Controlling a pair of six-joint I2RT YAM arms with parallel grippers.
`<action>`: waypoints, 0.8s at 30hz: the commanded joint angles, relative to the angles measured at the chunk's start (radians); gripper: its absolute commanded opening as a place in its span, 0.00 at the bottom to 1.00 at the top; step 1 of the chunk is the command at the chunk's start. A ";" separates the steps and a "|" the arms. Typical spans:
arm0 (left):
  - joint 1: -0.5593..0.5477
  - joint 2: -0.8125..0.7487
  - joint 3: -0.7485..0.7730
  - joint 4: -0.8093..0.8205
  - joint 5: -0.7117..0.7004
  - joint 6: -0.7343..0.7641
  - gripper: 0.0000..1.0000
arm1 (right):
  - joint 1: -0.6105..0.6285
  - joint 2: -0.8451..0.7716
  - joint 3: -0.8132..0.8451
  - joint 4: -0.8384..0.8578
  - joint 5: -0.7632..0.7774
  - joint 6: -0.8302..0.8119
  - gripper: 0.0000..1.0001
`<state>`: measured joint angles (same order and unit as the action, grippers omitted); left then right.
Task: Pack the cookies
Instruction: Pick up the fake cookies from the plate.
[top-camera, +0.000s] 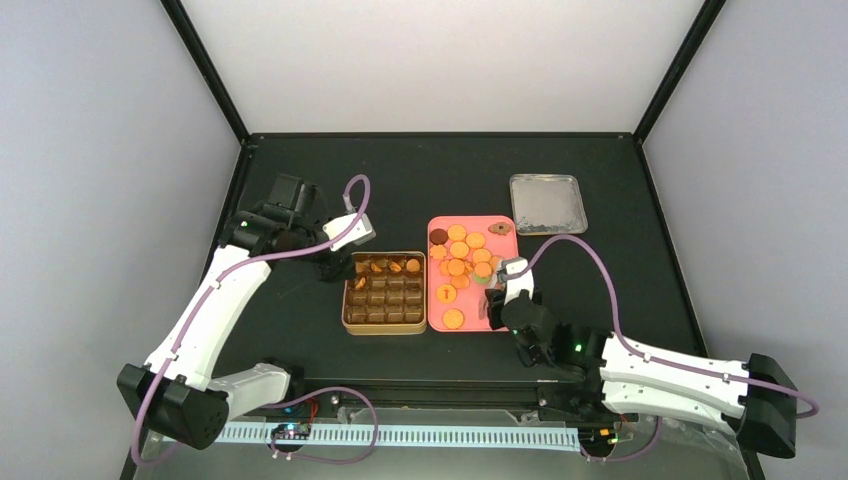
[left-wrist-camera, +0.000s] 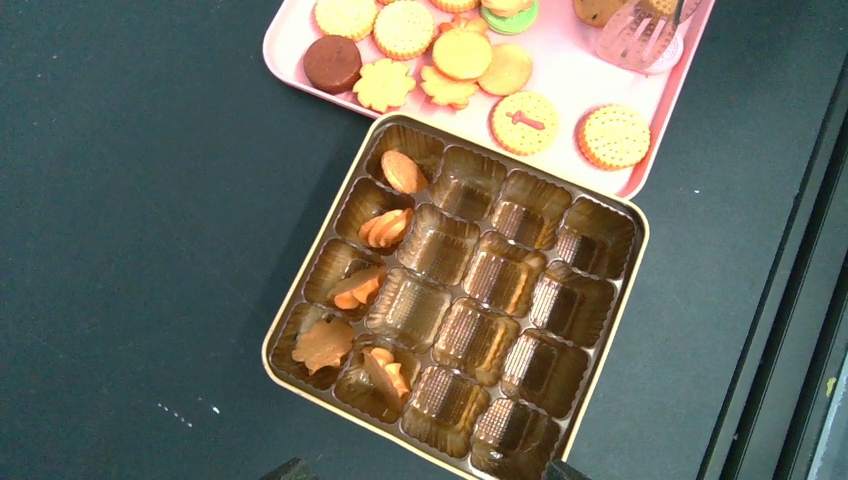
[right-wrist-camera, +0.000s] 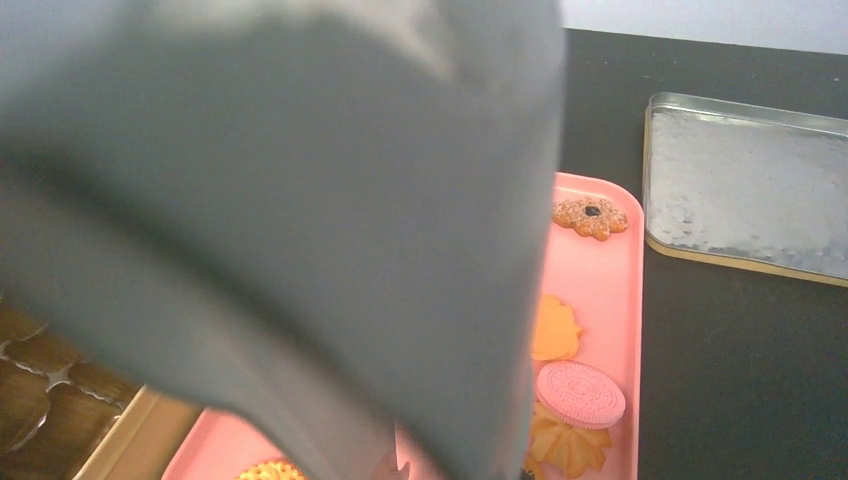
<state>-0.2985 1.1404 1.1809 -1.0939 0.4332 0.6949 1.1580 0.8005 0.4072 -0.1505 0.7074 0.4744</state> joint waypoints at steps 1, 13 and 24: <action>0.029 -0.009 -0.002 -0.002 -0.010 0.003 0.62 | 0.023 -0.017 0.027 -0.022 -0.002 -0.018 0.25; 0.216 -0.013 -0.033 -0.015 0.034 0.072 0.61 | 0.101 0.063 0.159 0.003 0.038 -0.095 0.18; 0.378 -0.014 -0.075 -0.026 0.087 0.126 0.61 | 0.117 0.273 0.382 0.207 -0.067 -0.270 0.18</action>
<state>0.0326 1.1385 1.1198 -1.1015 0.4793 0.7761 1.2675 0.9997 0.7006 -0.0948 0.6838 0.2943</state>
